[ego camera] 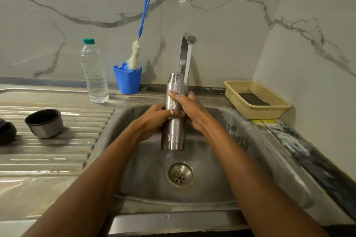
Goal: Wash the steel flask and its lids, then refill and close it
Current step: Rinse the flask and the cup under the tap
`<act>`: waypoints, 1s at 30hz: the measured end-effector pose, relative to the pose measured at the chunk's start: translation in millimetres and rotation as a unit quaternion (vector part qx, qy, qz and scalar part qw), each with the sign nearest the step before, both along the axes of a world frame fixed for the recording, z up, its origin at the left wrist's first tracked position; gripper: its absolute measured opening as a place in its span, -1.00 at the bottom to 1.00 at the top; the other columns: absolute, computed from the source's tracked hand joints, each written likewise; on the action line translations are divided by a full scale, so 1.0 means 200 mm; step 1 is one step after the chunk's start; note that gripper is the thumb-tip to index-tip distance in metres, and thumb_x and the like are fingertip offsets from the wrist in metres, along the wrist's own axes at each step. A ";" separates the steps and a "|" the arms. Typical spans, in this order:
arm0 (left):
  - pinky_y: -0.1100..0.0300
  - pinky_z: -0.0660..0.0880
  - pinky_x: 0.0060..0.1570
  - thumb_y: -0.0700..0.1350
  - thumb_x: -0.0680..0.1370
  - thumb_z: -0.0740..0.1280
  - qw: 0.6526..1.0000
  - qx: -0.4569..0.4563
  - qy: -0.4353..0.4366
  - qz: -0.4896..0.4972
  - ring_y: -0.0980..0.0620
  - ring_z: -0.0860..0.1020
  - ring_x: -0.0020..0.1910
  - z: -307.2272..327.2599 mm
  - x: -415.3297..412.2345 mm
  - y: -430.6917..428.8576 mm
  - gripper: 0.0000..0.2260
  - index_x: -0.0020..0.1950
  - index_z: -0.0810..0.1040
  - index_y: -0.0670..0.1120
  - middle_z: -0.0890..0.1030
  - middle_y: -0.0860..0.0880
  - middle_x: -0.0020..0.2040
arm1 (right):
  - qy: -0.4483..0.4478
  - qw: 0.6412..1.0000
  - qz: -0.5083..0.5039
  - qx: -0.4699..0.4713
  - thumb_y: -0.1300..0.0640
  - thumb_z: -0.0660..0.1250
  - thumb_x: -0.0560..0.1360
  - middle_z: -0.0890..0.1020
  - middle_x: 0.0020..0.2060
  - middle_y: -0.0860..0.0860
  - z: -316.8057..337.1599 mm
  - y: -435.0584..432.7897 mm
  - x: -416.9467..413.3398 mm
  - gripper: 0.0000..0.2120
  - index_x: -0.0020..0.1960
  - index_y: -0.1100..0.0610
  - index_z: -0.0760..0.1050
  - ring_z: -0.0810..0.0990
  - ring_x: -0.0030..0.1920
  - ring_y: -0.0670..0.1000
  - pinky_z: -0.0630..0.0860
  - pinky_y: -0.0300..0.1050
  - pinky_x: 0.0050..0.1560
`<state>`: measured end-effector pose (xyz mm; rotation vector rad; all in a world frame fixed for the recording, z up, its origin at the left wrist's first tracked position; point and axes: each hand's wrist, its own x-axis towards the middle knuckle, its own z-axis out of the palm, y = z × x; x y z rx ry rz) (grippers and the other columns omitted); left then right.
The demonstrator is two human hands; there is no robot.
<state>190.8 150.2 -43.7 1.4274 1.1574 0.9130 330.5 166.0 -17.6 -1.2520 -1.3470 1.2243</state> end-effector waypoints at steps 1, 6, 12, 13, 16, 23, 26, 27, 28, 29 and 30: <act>0.01 0.63 0.05 -0.03 0.48 0.49 1.000 0.000 -0.005 0.004 -0.08 0.68 0.02 0.00 0.02 -0.01 -0.55 0.30 0.50 -0.14 0.68 -0.13 0.07 | 0.001 1.000 -0.019 0.001 -0.15 0.46 0.48 0.65 0.05 0.09 0.00 0.00 0.00 -0.45 0.29 0.15 0.40 0.69 -0.01 0.05 0.67 -0.01 -0.02; 0.21 0.54 -0.22 0.06 0.45 0.54 0.986 0.064 0.131 0.085 0.01 0.62 -0.06 0.00 0.12 -0.03 -0.49 0.24 0.34 0.00 0.56 -0.04 0.05 | 0.027 0.989 -0.142 0.003 -0.17 0.43 0.51 0.62 0.02 0.08 0.01 0.04 0.00 -0.52 0.20 0.11 0.34 0.66 -0.07 0.05 0.61 -0.08 -0.21; -0.02 0.66 0.00 0.12 0.51 0.45 0.999 0.005 -0.002 0.051 -0.09 0.70 -0.05 0.03 0.01 -0.06 -0.57 0.25 0.50 -0.09 0.69 -0.12 0.02 | 0.098 0.994 -0.037 -0.017 -0.15 0.48 0.43 0.63 0.13 0.13 0.03 0.04 0.05 -0.35 0.37 0.15 0.37 0.66 0.09 0.11 0.63 0.09 0.08; -0.07 0.65 0.04 0.12 0.51 0.44 0.998 -0.016 -0.017 0.051 -0.11 0.71 -0.04 0.03 -0.01 -0.05 -0.59 0.22 0.53 -0.10 0.70 -0.14 0.01 | 0.114 0.993 -0.023 -0.021 -0.14 0.51 0.39 0.63 0.15 0.14 0.03 0.04 0.05 -0.30 0.38 0.17 0.37 0.66 0.11 0.12 0.62 0.12 0.12; -0.16 0.62 0.12 0.13 0.50 0.44 0.997 -0.048 -0.016 0.050 -0.17 0.69 0.01 0.01 -0.04 -0.03 -0.53 0.27 0.51 -0.13 0.70 -0.18 0.05 | 0.118 0.993 -0.020 -0.018 -0.09 0.55 0.36 0.65 0.14 0.15 0.02 0.03 0.04 -0.28 0.37 0.20 0.38 0.67 0.10 0.14 0.63 0.16 0.14; 0.29 0.45 -0.23 0.04 0.34 0.63 0.963 0.137 0.172 0.158 0.14 0.53 -0.10 -0.02 0.08 -0.01 -0.37 0.27 0.40 -0.08 0.56 0.00 0.05 | 0.014 0.997 -0.035 0.068 0.03 0.55 0.44 0.70 -0.03 0.03 0.04 0.01 -0.01 -0.70 0.08 0.01 0.50 0.72 -0.09 -0.01 0.65 -0.11 -0.20; 0.18 0.56 -0.09 -0.03 0.36 0.61 0.980 0.111 0.087 0.137 0.05 0.59 0.01 -0.03 0.06 -0.01 -0.32 0.35 0.33 -0.05 0.56 -0.03 0.12 | 0.001 0.997 -0.021 0.069 -0.03 0.53 0.45 0.69 -0.03 0.02 0.05 -0.01 0.00 -0.73 0.05 -0.04 0.50 0.71 -0.06 -0.01 0.67 -0.08 -0.13; 0.16 0.57 -0.06 -0.02 0.36 0.60 0.987 0.095 0.070 0.112 0.02 0.60 0.04 -0.03 0.05 -0.01 -0.31 0.37 0.32 -0.03 0.56 -0.04 0.15 | 0.009 0.998 -0.016 0.056 -0.06 0.51 0.46 0.68 -0.01 0.03 0.05 -0.01 0.02 -0.67 0.11 -0.01 0.48 0.70 -0.03 0.01 0.66 -0.06 -0.10; 0.13 0.58 -0.04 -0.01 0.37 0.60 0.991 0.077 0.064 0.087 0.00 0.60 0.06 -0.03 0.04 -0.01 -0.30 0.39 0.31 -0.02 0.56 -0.06 0.16 | 0.023 0.999 -0.009 0.044 -0.09 0.50 0.46 0.67 0.02 0.04 0.06 -0.02 0.03 -0.62 0.16 0.03 0.46 0.68 0.00 0.03 0.66 -0.03 -0.05; 0.12 0.58 -0.02 -0.02 0.37 0.59 0.995 0.057 0.063 0.059 -0.02 0.61 0.08 -0.03 0.02 -0.01 -0.29 0.41 0.31 -0.01 0.57 -0.06 0.17 | 0.034 0.999 -0.001 0.035 -0.09 0.51 0.45 0.66 0.04 0.06 0.06 -0.02 0.04 -0.57 0.20 0.06 0.45 0.67 0.03 0.06 0.64 0.02 0.03; 0.10 0.59 0.00 -0.03 0.38 0.59 0.997 0.039 0.065 0.031 -0.03 0.62 0.09 -0.03 0.02 -0.01 -0.30 0.42 0.32 -0.01 0.58 -0.07 0.18 | 0.033 0.999 0.007 0.030 -0.08 0.52 0.45 0.65 0.05 0.06 0.07 -0.02 0.06 -0.54 0.23 0.07 0.46 0.66 0.05 0.08 0.63 0.05 0.09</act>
